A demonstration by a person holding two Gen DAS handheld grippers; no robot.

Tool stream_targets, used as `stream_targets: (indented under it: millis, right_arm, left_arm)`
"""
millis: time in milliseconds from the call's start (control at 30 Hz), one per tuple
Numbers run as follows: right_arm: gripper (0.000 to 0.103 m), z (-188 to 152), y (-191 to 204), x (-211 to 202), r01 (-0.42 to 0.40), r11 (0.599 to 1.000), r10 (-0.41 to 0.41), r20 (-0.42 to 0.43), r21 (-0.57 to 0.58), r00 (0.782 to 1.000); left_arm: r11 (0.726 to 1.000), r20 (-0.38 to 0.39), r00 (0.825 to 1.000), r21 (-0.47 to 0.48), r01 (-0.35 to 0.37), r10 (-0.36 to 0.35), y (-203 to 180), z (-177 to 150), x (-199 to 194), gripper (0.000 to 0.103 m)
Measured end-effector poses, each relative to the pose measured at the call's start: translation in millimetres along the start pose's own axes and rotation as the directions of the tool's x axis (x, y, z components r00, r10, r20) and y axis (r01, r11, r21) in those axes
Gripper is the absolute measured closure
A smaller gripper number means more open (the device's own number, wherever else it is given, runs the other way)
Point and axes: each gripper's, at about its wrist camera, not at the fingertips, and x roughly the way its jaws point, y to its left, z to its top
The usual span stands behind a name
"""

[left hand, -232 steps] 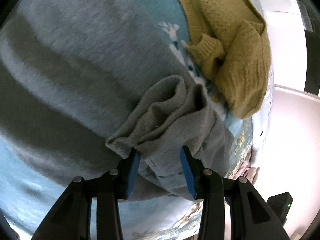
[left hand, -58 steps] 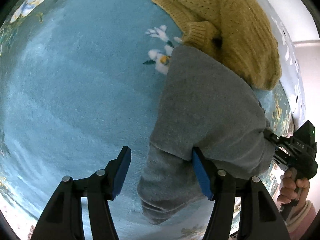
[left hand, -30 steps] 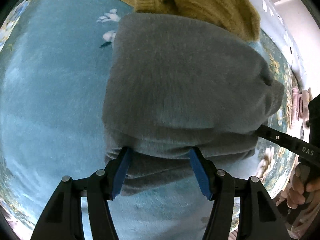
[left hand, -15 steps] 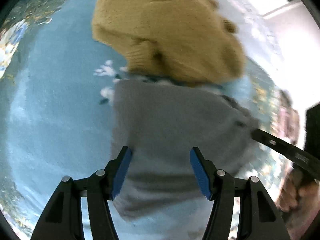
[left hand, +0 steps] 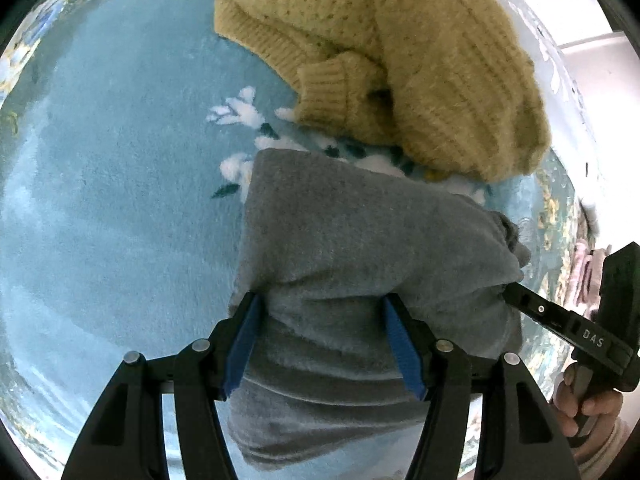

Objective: Fold clothes
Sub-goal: 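Grasp the folded sweatpants with the right tool while the left tool grips the other end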

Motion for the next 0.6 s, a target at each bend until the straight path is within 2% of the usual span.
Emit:
stream_targets:
  millis: [67, 133, 167, 200, 300, 400, 500, 567, 600]
  right_arm:
    - [0.076, -7, 0, -16, -0.012, 1.000, 0.013, 0.034, -0.019, 0.999]
    - [0.065, -13, -5, -29, -0.011, 1.000, 0.012, 0.062, -0.028, 0.998]
    - [0.052, -17, -13, -31, -0.004, 1.000, 0.005, 0.060, -0.014, 0.998]
    - [0.047, -21, -20, -30, -0.009, 1.000, 0.009, 0.052, 0.000, 0.999]
    - [0.045, -28, -41, -15, -0.045, 0.996, 0.045, -0.004, 0.073, 0.999]
    - [0.039, -33, -58, -5, -0.096, 0.985, 0.100, -0.019, 0.142, 0.995]
    - [0.036, -35, -76, -2, -0.169, 0.962, 0.176, -0.014, 0.216, 0.984]
    - [0.036, -35, -84, 5, -0.233, 0.937, 0.245, -0.016, 0.260, 0.969]
    - [0.036, -35, -86, 8, -0.250, 0.930, 0.265, -0.019, 0.269, 0.964]
  left_arm:
    - [1.000, 0.018, 0.999, 0.007, 0.031, -0.031, -1, -2, -12, 0.040]
    - [0.999, 0.016, 0.999, 0.002, 0.043, -0.043, 3, -7, -19, 0.040]
    - [0.999, 0.006, 0.999, -0.006, 0.039, -0.039, 6, -9, -19, 0.040]
    - [0.999, -0.008, 0.999, -0.016, 0.038, -0.038, 9, -10, -18, 0.040]
    - [0.997, -0.047, 0.998, -0.058, 0.044, -0.047, 19, -13, -8, 0.039]
    - [0.989, -0.080, 0.990, -0.103, 0.106, -0.114, 23, -12, 5, 0.030]
    - [0.978, -0.103, 0.981, -0.144, 0.151, -0.167, 28, -11, 16, 0.028]
    - [0.971, -0.109, 0.976, -0.169, 0.169, -0.189, 31, -10, 22, 0.021]
    - [0.967, -0.113, 0.973, -0.181, 0.179, -0.202, 32, -9, 25, 0.021]
